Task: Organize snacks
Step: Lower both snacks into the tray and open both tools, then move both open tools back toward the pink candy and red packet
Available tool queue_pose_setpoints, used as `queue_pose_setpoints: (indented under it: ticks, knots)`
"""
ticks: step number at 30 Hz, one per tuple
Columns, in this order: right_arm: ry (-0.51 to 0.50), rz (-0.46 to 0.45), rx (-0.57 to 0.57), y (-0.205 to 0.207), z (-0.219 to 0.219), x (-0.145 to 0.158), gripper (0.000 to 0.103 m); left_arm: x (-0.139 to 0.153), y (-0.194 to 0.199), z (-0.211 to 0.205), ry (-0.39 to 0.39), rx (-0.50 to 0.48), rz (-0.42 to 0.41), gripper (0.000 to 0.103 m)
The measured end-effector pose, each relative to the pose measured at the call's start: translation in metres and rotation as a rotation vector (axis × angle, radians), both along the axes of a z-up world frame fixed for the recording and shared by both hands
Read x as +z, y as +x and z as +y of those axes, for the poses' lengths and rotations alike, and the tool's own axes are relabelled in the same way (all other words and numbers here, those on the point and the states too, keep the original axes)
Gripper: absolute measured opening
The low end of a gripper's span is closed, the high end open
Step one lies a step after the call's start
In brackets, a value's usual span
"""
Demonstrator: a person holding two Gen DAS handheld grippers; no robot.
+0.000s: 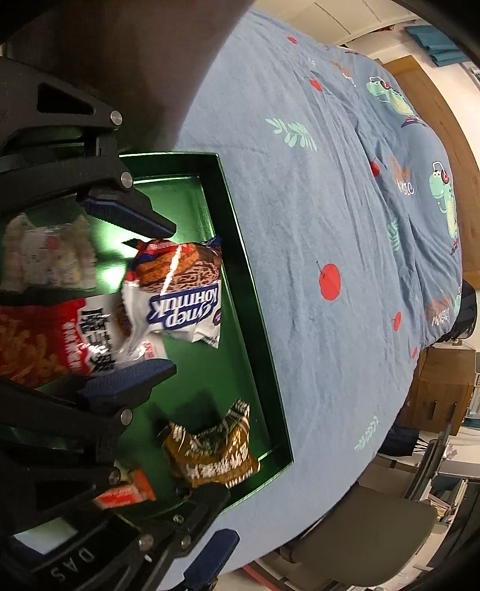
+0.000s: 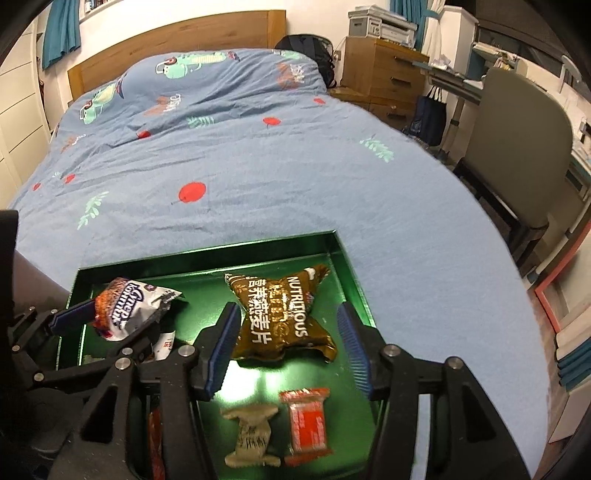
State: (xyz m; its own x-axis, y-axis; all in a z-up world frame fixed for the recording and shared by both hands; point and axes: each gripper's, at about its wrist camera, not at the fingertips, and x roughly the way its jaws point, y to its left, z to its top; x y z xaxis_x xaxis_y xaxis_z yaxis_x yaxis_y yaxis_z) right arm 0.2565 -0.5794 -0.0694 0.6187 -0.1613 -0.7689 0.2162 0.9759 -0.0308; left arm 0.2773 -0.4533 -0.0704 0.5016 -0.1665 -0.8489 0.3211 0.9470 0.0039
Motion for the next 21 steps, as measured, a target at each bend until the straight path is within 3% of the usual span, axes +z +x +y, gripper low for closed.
queue_pose_setpoints:
  ticks: [11, 21]
  knots:
    - [-0.059, -0.037, -0.071, -0.053, -0.007, 0.049, 0.103, 0.034, -0.047, -0.001, -0.06, -0.105, -0.01, 0.062]
    - [-0.068, 0.001, -0.12, -0.112, 0.005, 0.065, 0.103, 0.056, -0.111, 0.022, -0.075, -0.232, 0.006, 0.067]
